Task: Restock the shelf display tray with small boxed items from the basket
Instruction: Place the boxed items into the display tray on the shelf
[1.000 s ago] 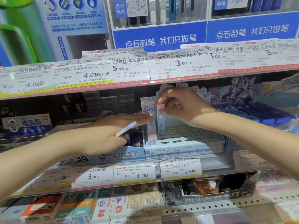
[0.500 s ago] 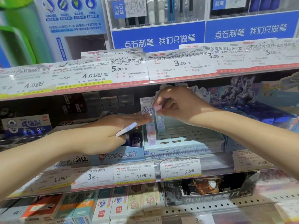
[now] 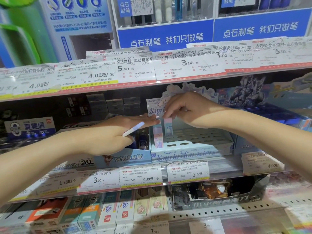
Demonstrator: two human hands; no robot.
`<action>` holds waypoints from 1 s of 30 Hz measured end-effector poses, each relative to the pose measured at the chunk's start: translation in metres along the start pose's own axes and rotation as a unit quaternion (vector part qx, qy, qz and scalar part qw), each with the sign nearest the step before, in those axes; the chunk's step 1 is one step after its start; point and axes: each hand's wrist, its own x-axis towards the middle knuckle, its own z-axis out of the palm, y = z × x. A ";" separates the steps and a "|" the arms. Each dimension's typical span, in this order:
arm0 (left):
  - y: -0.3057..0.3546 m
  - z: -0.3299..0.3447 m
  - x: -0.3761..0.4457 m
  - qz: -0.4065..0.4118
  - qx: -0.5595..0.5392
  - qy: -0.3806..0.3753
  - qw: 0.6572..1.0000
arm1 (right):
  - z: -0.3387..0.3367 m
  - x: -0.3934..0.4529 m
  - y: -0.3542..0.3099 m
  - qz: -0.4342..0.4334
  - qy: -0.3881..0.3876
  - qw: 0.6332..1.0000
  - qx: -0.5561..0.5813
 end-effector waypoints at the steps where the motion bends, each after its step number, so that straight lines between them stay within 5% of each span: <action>1: 0.027 -0.001 -0.019 0.015 0.005 0.010 1.000 | -0.001 0.000 -0.001 0.005 0.000 1.000 0.013; 7: 0.253 -0.059 -0.130 0.011 -0.131 0.157 0.979 | -0.007 -0.011 -0.023 -0.036 0.083 0.970 0.225; 13: 0.274 -0.056 -0.129 -0.091 -0.277 0.071 0.954 | -0.005 -0.020 -0.044 -0.094 0.004 0.966 0.242; 21: 0.293 -0.060 -0.129 -0.092 -0.372 -0.033 0.923 | -0.002 -0.017 -0.051 -0.099 0.003 0.964 0.248; 26: 0.283 -0.063 -0.128 -0.030 -0.483 0.010 0.875 | -0.010 -0.020 -0.041 -0.069 0.005 0.969 0.236; 30: 0.285 -0.063 -0.131 -0.034 -0.414 0.068 0.907 | -0.010 -0.023 -0.036 -0.040 0.008 0.964 0.264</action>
